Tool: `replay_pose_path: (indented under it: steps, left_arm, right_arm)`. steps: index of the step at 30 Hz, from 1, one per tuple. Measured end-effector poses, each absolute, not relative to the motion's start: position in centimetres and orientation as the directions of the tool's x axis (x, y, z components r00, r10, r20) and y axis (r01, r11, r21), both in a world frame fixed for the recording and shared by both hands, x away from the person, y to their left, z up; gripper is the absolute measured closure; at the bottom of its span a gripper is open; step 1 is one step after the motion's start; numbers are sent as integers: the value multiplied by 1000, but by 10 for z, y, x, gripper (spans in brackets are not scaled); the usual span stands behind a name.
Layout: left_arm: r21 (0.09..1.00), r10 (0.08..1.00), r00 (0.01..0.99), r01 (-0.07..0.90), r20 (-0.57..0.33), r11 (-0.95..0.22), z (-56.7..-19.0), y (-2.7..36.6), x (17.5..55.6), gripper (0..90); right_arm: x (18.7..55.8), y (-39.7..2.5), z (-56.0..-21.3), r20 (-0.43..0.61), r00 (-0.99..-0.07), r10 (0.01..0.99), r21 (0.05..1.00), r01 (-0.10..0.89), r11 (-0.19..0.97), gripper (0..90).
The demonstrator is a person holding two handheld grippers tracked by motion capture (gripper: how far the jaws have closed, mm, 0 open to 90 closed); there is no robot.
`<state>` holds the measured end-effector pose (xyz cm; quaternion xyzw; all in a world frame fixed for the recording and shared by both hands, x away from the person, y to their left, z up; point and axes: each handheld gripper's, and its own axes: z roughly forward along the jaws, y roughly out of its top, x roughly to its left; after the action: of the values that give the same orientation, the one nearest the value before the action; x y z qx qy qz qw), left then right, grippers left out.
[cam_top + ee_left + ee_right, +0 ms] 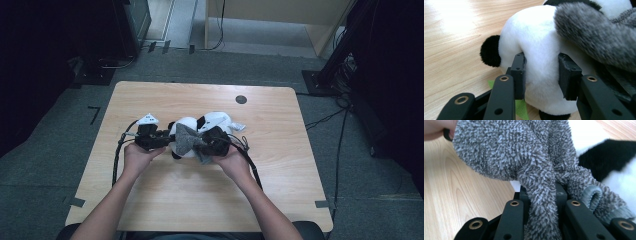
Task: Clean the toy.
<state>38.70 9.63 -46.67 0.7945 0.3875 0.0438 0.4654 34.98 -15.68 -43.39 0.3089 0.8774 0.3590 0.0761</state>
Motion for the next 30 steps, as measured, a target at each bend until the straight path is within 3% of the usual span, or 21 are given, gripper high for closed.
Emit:
replay_pose_path:
  steps: [10,17,25,30]
  left_arm:
    - [772,650,695,581,-306,-258,-467,95,390,631]
    - [771,649,692,586,-315,-250,-467,95,390,631]
    - [774,648,691,585,-320,-241,-467,95,389,629]
    - [777,649,690,584,-322,-235,-468,95,389,629]
  right_arm:
    - [347,-187,-420,74,-751,656,680,519,517,773]
    - [354,-224,-407,101,-685,721,724,548,419,771]
    - [364,-260,-413,150,-613,776,752,580,313,759]
    - [366,-265,-419,99,-587,804,749,576,328,775]
